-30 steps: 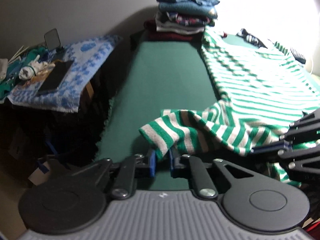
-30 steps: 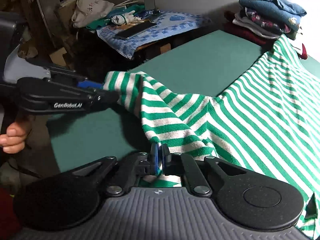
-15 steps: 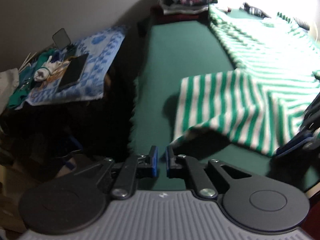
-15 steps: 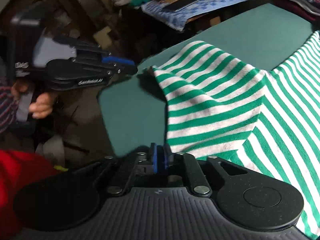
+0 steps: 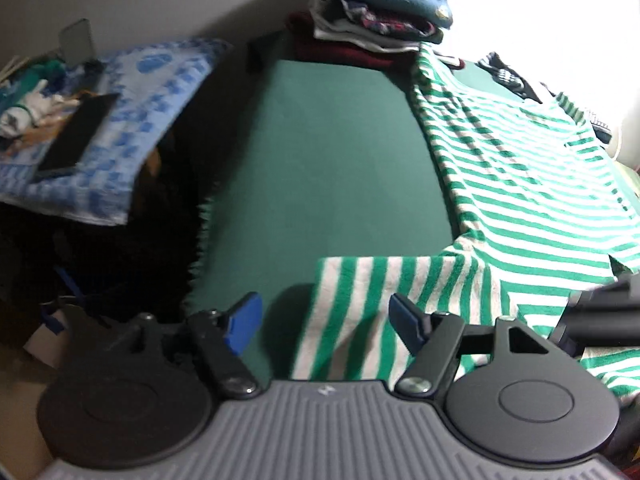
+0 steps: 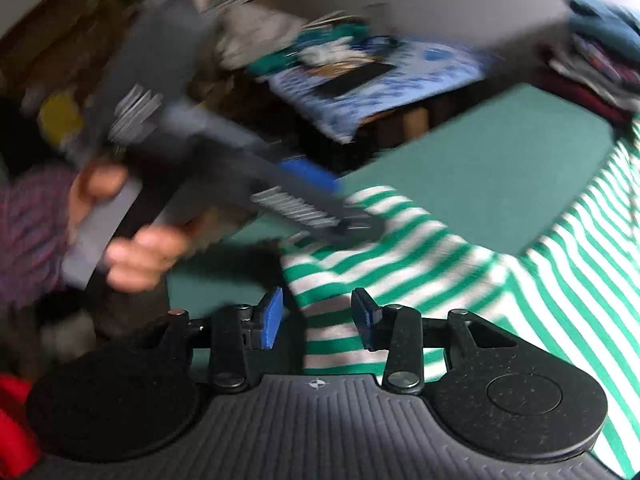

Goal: Fold clothes

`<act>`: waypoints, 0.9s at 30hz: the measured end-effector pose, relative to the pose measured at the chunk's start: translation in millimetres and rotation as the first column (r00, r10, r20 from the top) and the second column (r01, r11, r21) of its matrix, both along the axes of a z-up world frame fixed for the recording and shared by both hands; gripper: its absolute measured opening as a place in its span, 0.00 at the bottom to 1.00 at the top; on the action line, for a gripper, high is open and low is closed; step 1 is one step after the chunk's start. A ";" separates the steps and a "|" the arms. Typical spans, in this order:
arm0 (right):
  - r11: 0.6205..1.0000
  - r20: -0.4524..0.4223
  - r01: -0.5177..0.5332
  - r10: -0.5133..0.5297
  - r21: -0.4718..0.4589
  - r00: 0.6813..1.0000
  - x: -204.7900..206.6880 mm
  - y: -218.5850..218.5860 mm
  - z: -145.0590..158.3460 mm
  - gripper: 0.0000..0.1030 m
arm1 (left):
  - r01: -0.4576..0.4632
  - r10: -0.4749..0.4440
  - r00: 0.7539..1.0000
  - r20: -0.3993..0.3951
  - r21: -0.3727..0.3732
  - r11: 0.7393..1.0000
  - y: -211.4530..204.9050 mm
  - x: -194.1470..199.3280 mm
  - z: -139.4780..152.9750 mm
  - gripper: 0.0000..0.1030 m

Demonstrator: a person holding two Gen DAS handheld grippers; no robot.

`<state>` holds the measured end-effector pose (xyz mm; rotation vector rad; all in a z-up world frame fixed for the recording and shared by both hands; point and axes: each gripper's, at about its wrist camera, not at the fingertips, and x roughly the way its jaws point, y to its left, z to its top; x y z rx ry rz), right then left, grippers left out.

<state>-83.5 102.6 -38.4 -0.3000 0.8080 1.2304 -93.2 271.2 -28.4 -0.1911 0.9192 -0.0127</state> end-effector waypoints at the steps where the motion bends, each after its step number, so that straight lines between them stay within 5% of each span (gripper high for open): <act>1: 1.000 0.042 -0.011 0.011 -0.011 0.999 -5.5 3.8 -5.5 0.40 | 0.004 -0.004 1.000 0.002 -0.015 1.000 -1.6 3.2 -1.4 0.64; 2: 1.000 0.055 -0.001 0.001 -0.010 0.999 -7.2 5.7 -8.3 0.40 | 0.008 -0.008 1.000 0.004 -0.029 1.000 -3.3 6.5 -2.7 0.60; 4: 1.000 0.078 0.021 -0.020 -0.007 0.997 -10.3 9.5 -13.6 0.35 | 0.007 -0.007 1.000 0.010 -0.027 1.000 -7.6 10.8 -2.7 0.33; 5: 1.000 0.074 0.024 -0.024 -0.008 0.997 -10.2 8.7 -13.2 0.26 | 0.001 -0.001 1.000 0.013 -0.024 1.000 -10.2 12.4 -2.9 0.26; 6: 1.000 0.070 0.027 -0.026 -0.009 0.997 -10.0 7.8 -12.5 0.11 | -0.005 0.005 1.000 0.015 -0.020 1.000 -12.7 14.0 -3.1 0.23; 8: 1.000 0.049 0.014 -0.013 -0.018 0.999 -9.6 7.2 -10.9 0.00 | -0.025 0.025 0.999 0.038 -0.018 1.000 -14.4 10.0 0.4 0.20; 11: 0.999 -0.002 -0.033 0.033 0.022 0.999 -12.5 5.0 -4.9 0.00 | -0.052 0.048 0.996 0.072 0.043 0.998 -19.6 -1.5 8.4 0.03; 16: 0.994 0.060 -0.109 0.108 0.023 0.992 -26.9 16.4 -3.4 0.00 | -0.094 0.076 0.992 0.100 0.187 0.978 -23.7 -11.2 16.2 0.04; 20: 0.998 0.043 -0.044 0.042 0.054 0.998 -18.0 8.8 3.7 0.11 | -0.127 0.094 0.987 0.130 0.280 0.951 -21.2 -14.2 21.4 0.07; 22: 0.997 0.013 0.016 -0.017 0.081 1.000 -14.1 -3.7 8.2 0.15 | -0.178 0.139 0.982 0.126 0.398 0.900 -16.6 -10.1 12.9 0.00; 23: 0.994 -0.002 0.046 -0.046 0.094 0.999 -12.2 -10.0 10.4 0.24 | -0.200 0.164 0.980 0.117 0.470 0.860 -14.2 -6.6 5.8 0.00; 24: 0.993 -0.007 0.074 -0.074 0.093 0.997 -9.0 -13.2 10.8 0.34 | -0.177 0.163 0.984 0.069 0.447 0.877 -7.1 -3.6 -0.6 0.00; 25: 0.991 -0.011 0.102 -0.102 0.090 0.995 -5.7 -16.3 11.1 0.35 | -0.156 0.154 0.987 0.035 0.391 0.907 -0.8 -3.4 -2.6 0.00; 27: 0.984 -0.019 0.153 -0.152 0.089 0.988 0.8 -24.8 13.2 0.35 | -0.171 0.157 0.985 0.066 0.345 0.923 3.0 -12.2 6.2 0.00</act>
